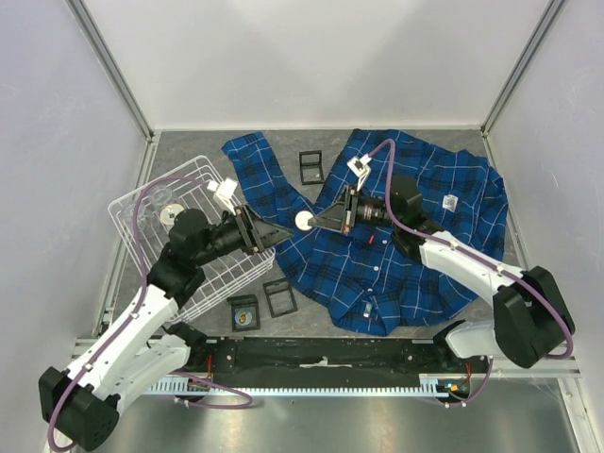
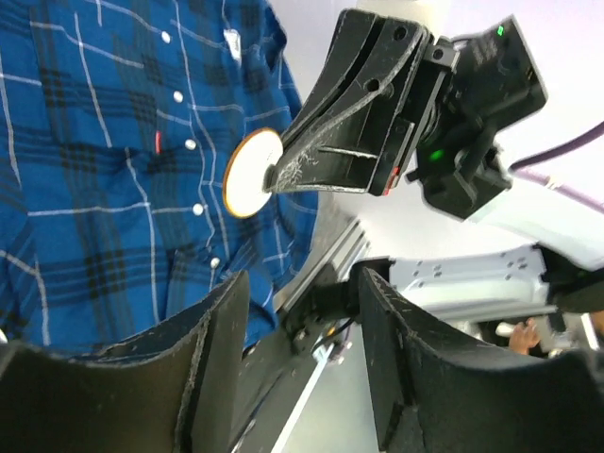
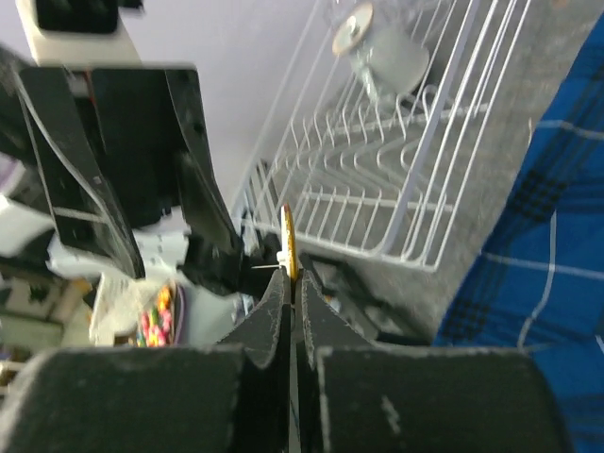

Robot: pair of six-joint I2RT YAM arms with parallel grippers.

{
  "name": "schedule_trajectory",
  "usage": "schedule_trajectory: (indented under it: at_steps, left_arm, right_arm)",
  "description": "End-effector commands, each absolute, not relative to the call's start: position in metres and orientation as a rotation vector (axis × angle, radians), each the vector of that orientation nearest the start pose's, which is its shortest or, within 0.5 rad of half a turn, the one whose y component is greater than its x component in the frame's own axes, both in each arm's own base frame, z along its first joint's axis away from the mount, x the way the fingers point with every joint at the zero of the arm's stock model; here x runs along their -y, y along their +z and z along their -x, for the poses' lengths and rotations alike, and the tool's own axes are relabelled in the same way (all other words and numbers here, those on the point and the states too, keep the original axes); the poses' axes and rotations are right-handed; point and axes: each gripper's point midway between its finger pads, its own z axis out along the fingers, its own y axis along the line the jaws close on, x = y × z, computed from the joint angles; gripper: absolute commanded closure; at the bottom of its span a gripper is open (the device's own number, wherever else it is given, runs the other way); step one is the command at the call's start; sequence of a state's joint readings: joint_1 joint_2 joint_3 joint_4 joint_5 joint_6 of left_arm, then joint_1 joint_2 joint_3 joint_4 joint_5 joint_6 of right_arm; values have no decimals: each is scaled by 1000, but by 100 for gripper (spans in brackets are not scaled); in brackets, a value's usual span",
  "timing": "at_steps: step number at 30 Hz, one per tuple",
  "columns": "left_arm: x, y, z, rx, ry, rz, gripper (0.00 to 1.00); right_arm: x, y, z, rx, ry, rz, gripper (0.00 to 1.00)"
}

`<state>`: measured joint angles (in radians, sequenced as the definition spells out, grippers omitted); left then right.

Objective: Remove the brooch from the garment
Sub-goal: Close the brooch.

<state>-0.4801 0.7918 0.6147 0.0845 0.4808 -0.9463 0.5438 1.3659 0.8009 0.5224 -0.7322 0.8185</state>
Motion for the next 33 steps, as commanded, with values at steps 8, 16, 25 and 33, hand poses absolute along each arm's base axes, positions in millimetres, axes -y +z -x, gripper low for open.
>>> schedule_trajectory:
  at_steps: [8, 16, 25, 33]
  left_arm:
    - [265, 249, -193, -1998, -1393, -533, 53]
    - [264, 254, -194, -1930, -1397, -494, 57]
    - [277, 256, -205, -1908, -1402, -457, 63]
    - [275, 261, -205, -1878, -1401, -427, 68]
  right_arm:
    - [-312, 262, -211, -1797, 1663, 756, 100]
    - [-313, 277, -211, -1760, 1701, 715, 100]
    - [-319, 291, -213, -1726, 1728, 662, 100]
    - [-324, 279, -209, -1759, 1705, 692, 100]
